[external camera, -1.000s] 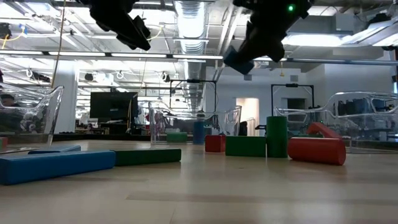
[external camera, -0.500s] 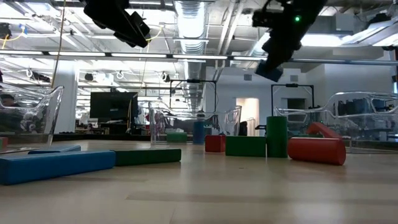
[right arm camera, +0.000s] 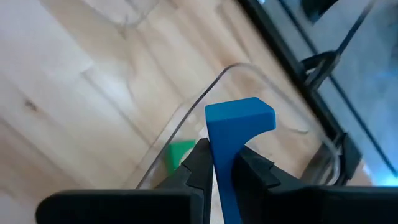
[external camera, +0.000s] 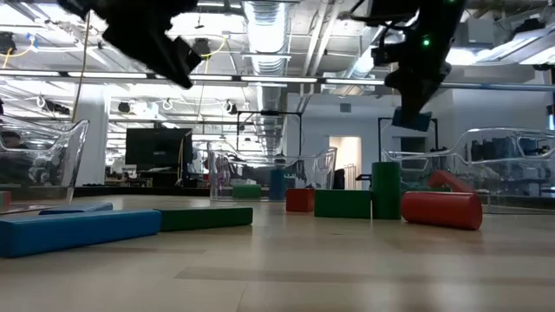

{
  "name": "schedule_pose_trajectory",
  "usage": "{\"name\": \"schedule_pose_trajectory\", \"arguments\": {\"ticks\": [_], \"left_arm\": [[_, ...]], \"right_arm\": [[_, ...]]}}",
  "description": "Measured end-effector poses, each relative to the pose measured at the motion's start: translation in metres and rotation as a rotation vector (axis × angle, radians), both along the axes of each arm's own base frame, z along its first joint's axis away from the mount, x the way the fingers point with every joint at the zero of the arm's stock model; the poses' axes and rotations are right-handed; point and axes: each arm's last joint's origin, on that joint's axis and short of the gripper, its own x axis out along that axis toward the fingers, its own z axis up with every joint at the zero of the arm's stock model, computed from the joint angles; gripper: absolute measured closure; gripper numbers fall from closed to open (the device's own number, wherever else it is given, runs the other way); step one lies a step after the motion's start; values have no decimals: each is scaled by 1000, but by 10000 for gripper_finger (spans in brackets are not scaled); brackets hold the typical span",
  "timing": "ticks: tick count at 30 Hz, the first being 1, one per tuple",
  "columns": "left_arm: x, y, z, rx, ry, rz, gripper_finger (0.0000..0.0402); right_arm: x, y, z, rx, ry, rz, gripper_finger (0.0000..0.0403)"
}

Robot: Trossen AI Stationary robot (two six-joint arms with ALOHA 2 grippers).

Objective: Sort blocks by size
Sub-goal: Put the blue arch block into the right transparent bin

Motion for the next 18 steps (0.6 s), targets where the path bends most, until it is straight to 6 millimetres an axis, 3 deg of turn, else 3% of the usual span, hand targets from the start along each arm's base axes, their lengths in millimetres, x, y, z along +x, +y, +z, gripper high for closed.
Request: {"name": "schedule_pose_trajectory", "arguments": {"ticks": [4,18], "left_arm": [[-1,0,-9,-11,6,11,274],[-6,-7,2,-5,-68,-46,274]], "right_arm": [[-7,-1,-8,68,44,-34,328],[-24,-2,-40,181,122,-130,328]]}}
